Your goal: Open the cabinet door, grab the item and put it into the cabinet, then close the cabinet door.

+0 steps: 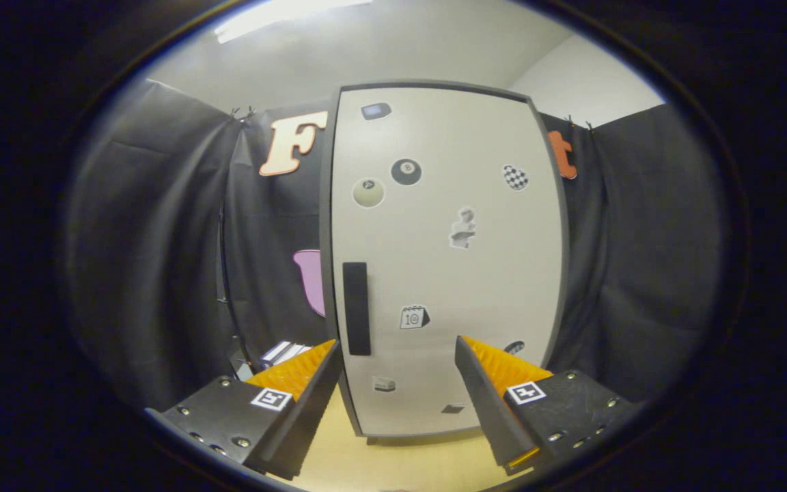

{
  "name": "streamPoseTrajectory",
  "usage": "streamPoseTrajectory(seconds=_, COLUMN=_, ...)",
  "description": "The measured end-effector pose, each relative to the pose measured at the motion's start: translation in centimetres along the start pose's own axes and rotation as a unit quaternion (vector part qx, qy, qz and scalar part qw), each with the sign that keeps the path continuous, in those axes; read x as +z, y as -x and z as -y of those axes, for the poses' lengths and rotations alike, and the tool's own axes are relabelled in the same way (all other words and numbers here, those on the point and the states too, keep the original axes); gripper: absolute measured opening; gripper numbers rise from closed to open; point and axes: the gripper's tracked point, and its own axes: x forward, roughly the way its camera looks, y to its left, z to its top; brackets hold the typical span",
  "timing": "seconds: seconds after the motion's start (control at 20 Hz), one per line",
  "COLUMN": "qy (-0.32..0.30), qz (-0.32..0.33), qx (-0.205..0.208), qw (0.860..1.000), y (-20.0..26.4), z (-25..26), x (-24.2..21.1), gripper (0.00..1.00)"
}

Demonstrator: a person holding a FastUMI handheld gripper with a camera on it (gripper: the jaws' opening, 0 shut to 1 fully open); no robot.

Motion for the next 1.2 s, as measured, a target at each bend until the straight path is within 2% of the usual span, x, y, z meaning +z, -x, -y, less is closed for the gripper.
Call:
streamPoseTrajectory(seconds=0.25, qy=-0.012, qz=-0.007, qx=0.025, qw=1.0, y=-5.8, z=-3.0, x=-1.0, gripper=0.98)
streamPoseTrajectory(seconds=0.45, qy=-0.016, qz=-0.009, qx=0.027, qw=0.999, y=-9.2, z=-4.5, x=-1.8, gripper=0.98)
streamPoseTrajectory(seconds=0.7, qy=-0.021, qz=-0.011, qx=0.019, qw=1.0, y=-11.6, z=-4.8, x=-2.2, gripper=0.76)
streamPoseTrajectory(seconds=0.85, qy=-0.018, qz=-0.013, qx=0.008, qw=1.0, y=-12.2, z=-4.3, x=-2.5, gripper=0.75)
streamPoseTrajectory(seconds=1.0, qy=-0.026, qz=-0.017, qx=0.002, qw=1.0, y=-12.2, z=-4.0, x=-2.5, gripper=0.39)
streamPoseTrajectory(seconds=1.15, qy=-0.033, qz=-0.034, qx=0.004, qw=0.999, y=-12.4, z=-4.2, x=-3.1, gripper=0.39)
streamPoseTrajectory(seconds=1.2, qy=-0.031, qz=-0.03, qx=-0.002, qw=0.999, y=-12.1, z=-4.1, x=-2.9, gripper=0.28)
